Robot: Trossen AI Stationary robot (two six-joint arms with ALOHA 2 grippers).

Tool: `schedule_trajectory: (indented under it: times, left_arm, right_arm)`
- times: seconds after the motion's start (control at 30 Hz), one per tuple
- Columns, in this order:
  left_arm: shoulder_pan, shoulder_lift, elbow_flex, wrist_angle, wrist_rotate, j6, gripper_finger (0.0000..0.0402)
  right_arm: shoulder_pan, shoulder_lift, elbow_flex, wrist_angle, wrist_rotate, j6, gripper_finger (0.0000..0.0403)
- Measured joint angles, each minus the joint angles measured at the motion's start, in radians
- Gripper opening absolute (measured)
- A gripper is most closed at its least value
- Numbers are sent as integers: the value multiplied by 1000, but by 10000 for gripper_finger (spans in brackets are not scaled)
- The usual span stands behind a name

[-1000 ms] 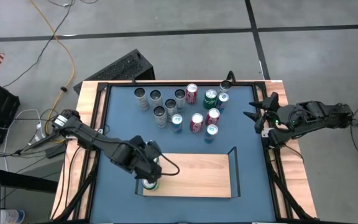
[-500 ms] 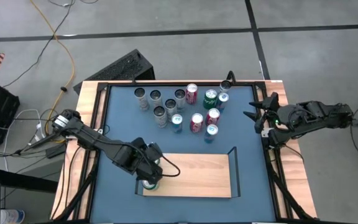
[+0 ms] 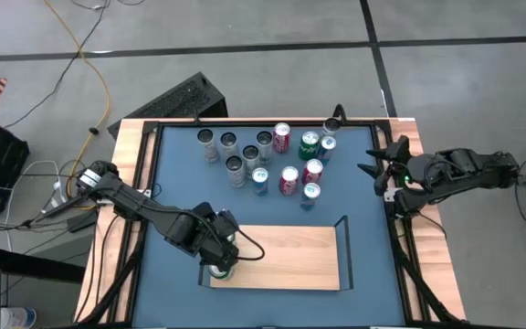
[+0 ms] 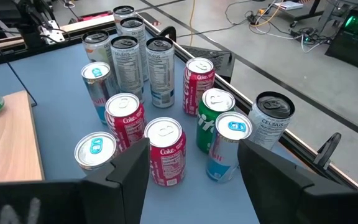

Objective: Place canned beverage on shelf
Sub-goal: Put the bottom green soda can on the shelf aligned with the other green soda can

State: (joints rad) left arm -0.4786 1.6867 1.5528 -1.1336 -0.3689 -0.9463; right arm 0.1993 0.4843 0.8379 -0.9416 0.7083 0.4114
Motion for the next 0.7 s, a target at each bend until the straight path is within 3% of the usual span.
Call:
schedule_trajectory:
  times: [0.7]
  left_arm:
    - [-14,32,5,11,24,11,265]
  right_arm:
    - [0,0,0,4,0,8,246]
